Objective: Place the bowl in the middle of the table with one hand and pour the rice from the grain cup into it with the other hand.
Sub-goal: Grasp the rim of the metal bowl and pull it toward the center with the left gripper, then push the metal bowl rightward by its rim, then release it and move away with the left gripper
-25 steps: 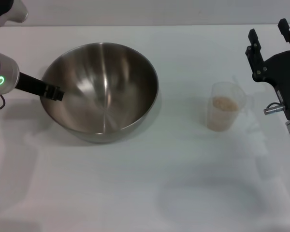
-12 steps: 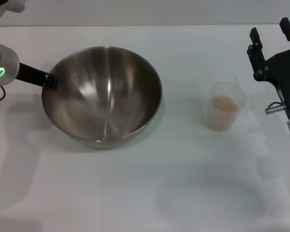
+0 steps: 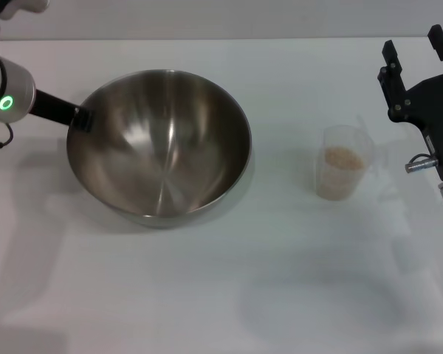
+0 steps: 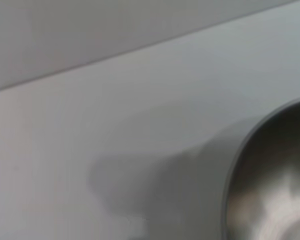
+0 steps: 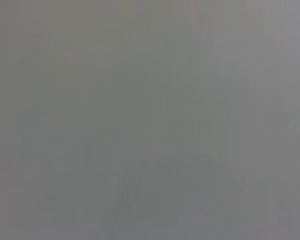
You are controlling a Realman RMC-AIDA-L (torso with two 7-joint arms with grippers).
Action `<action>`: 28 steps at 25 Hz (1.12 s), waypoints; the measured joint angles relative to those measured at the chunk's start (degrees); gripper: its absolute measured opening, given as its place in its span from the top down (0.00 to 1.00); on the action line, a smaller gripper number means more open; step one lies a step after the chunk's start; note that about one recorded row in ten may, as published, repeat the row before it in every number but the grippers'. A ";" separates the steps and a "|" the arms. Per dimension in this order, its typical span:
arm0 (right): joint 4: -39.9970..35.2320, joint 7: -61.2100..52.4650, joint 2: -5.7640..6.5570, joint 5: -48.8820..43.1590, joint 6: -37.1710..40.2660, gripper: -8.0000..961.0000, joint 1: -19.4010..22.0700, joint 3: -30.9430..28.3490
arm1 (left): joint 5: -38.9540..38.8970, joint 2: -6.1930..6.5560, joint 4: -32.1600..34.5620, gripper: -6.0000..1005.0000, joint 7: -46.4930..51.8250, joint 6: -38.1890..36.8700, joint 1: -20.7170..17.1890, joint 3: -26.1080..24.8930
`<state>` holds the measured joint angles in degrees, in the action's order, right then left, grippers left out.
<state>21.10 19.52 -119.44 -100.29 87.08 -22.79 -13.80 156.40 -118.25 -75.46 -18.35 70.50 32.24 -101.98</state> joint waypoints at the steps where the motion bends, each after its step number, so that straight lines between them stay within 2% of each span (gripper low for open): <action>1: 0.00 0.00 0.00 0.00 -0.07 0.41 -0.09 0.00 | -0.21 -0.01 -0.14 0.91 -0.24 -0.30 0.10 -0.12; 8: 0.00 0.00 0.00 0.01 -0.52 0.41 -0.44 0.17 | -1.95 0.02 -0.30 0.93 -1.95 -0.08 2.68 -0.27; 28: -0.09 -0.02 -0.09 0.01 -0.70 0.41 -0.56 0.19 | -5.62 0.09 -6.39 0.95 -5.77 3.00 5.14 -1.38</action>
<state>21.00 19.50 -119.53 -100.28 86.39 -23.35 -13.62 150.78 -118.16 -81.85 -24.12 73.50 37.39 -103.36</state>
